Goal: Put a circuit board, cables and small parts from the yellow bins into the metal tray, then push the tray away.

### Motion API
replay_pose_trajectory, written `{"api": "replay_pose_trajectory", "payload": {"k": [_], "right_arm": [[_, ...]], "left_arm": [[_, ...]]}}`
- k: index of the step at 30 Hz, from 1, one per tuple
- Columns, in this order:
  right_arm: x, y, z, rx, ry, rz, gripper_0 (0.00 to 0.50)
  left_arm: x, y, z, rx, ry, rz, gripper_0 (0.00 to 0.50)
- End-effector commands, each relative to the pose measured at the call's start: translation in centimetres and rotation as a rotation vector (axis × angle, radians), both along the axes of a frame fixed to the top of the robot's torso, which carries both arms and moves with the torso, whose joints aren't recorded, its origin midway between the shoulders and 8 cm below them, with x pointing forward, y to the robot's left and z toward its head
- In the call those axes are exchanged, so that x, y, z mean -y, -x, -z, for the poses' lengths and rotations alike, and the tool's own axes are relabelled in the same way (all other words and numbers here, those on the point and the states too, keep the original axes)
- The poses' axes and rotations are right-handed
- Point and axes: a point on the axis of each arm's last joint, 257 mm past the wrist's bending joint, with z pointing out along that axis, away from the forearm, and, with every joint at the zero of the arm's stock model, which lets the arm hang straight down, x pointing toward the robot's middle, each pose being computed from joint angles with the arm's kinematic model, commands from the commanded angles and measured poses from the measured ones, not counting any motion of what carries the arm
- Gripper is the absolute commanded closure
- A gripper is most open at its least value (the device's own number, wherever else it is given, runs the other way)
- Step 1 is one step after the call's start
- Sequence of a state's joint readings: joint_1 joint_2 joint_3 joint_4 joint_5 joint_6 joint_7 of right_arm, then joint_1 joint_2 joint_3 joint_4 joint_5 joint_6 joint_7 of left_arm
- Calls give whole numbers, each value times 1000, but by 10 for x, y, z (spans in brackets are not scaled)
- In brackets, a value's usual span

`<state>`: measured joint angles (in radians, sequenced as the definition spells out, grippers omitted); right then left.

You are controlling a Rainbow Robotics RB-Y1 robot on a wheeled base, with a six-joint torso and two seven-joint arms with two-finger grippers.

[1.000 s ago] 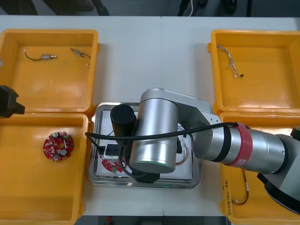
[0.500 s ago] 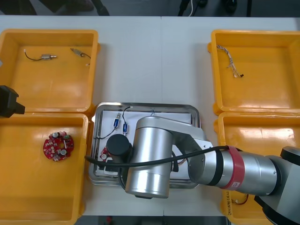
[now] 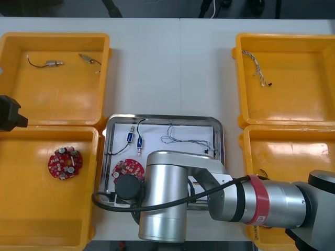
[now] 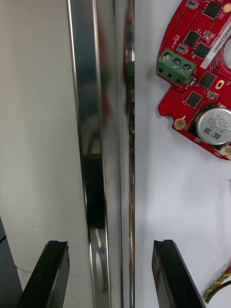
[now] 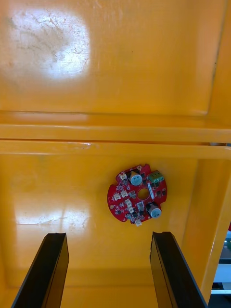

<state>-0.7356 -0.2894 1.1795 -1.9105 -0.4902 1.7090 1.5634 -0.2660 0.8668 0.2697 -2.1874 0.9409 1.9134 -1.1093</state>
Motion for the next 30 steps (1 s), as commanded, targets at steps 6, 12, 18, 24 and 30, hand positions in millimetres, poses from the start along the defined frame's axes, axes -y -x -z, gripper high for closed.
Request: {"api": "replay_pose_trajectory", "payload": {"k": [6,12,18,24,30], "right_arm": [[-20,21,6,9,-43,-50,0],[-21,18,9,47,-46,-56,0],[-20,16,9,53,-49,-47,0],[-21,15,9,56,-52,-40,0],[-21,14,8,57,-55,-29,0]], "left_arm": [[-4,3,-5,23,-45,62,0],[-4,3,-5,23,-45,62,0],[-4,3,-5,23,-45,62,0],[-4,3,-5,23,-45,62,0],[-4,3,-5,23,-45,62,0]]}}
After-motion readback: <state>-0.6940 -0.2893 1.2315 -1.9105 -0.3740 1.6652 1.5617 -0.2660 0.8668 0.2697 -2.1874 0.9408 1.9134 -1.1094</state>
